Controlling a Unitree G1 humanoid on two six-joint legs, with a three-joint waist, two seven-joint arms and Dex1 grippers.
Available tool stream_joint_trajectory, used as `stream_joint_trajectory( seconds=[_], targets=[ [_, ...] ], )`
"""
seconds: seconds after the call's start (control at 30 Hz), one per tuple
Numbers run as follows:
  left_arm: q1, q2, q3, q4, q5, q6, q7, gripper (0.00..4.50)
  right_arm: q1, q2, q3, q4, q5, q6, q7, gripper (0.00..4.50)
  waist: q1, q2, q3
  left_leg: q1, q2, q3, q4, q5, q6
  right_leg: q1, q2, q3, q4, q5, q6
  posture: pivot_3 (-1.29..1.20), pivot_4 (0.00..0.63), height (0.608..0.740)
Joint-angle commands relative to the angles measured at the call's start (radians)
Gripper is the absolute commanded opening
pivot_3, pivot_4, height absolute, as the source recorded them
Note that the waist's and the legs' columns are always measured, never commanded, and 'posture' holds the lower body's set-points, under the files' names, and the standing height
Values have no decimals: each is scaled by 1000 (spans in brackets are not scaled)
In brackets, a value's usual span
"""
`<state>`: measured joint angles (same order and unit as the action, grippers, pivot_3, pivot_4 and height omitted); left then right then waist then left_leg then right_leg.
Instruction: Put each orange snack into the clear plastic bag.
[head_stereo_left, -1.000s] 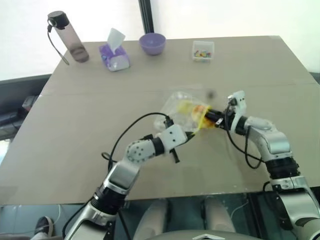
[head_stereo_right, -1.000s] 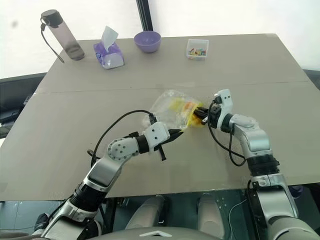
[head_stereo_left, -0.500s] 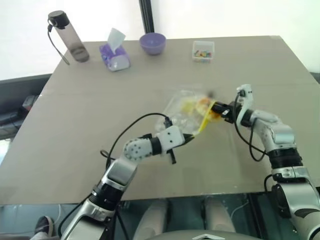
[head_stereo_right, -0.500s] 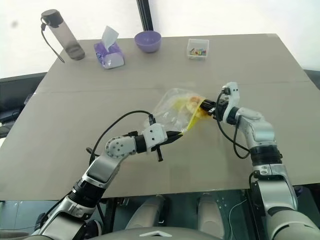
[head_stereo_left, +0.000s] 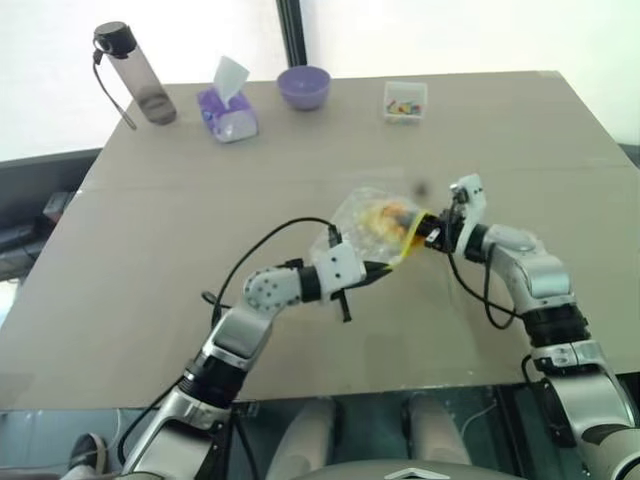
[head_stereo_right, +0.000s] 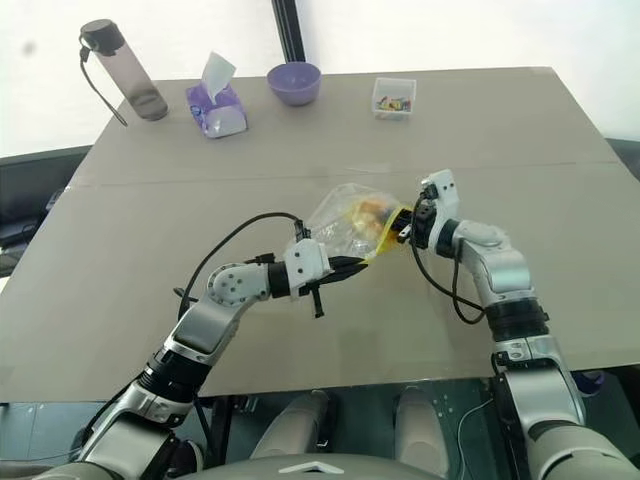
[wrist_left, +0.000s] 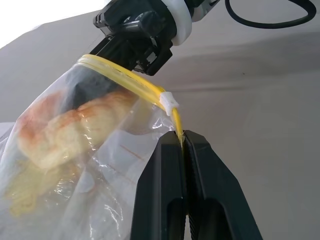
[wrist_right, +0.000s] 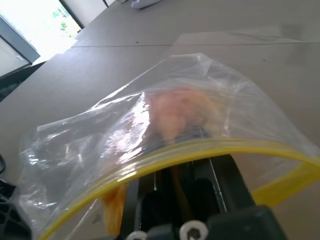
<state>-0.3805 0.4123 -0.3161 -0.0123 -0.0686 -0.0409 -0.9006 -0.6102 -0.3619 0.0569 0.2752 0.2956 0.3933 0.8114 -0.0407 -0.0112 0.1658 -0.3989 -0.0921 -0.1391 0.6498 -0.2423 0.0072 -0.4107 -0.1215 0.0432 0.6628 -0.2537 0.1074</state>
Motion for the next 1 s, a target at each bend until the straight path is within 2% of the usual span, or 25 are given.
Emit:
stream_joint_trajectory(
  seconds=[0.03,0.1,0.2,0.3,0.43,0.5,0.53,0.67,0.9,1.0],
  targets=[
    [-15,9,15,6,-11,-62,-24,0,-27,21,-43,0,13,-28,-36,82,0,0,0,0,0,0,0,0,0,0,0,0,0,0,0,0,150,740],
    [-18,8,14,15,-16,-80,-32,0,-4,20,-36,-55,61,17,20,82,0,0,0,0,0,0,0,0,0,0,0,0,0,0,0,0,150,740],
    [-16,6,12,25,-19,-103,-43,0,-12,36,-38,0,-7,-20,-83,82,0,0,0,0,0,0,0,0,0,0,0,0,0,0,0,0,150,740],
    [-13,1,14,33,-16,-112,-38,0,-2,57,-47,-55,54,54,-68,82,0,0,0,0,0,0,0,0,0,0,0,0,0,0,0,0,150,740],
    [-9,-7,20,39,-13,-111,-20,0,35,46,-8,-142,44,83,-50,1804,0,0,0,0,0,0,0,0,0,0,0,0,0,0,0,0,150,740],
    [-7,-12,27,47,-14,-107,-7,0,59,21,-2,-175,49,99,-25,2823,1,0,0,0,0,0,0,0,0,0,0,0,0,0,0,0,150,740],
    [-6,-14,30,48,-15,-104,-2,0,72,3,1,-195,69,122,7,3158,1,0,0,0,0,0,0,0,0,0,0,0,0,0,0,0,150,740],
    [-3,-18,37,52,-16,-98,18,0,115,-109,-48,-238,128,158,112,3158,5,0,0,0,0,-1,0,0,0,0,-1,0,0,0,0,0,150,740],
    [16,-30,58,36,-26,-70,54,0,166,-271,-108,-175,133,122,212,3158,3,0,0,0,0,0,0,-1,2,0,0,-1,0,0,0,0,150,740],
    [27,-36,66,24,-33,-56,68,0,145,-286,-96,-95,42,18,151,3158,1,0,0,0,0,0,0,-2,3,0,0,0,0,0,0,0,150,740]
  ],
)
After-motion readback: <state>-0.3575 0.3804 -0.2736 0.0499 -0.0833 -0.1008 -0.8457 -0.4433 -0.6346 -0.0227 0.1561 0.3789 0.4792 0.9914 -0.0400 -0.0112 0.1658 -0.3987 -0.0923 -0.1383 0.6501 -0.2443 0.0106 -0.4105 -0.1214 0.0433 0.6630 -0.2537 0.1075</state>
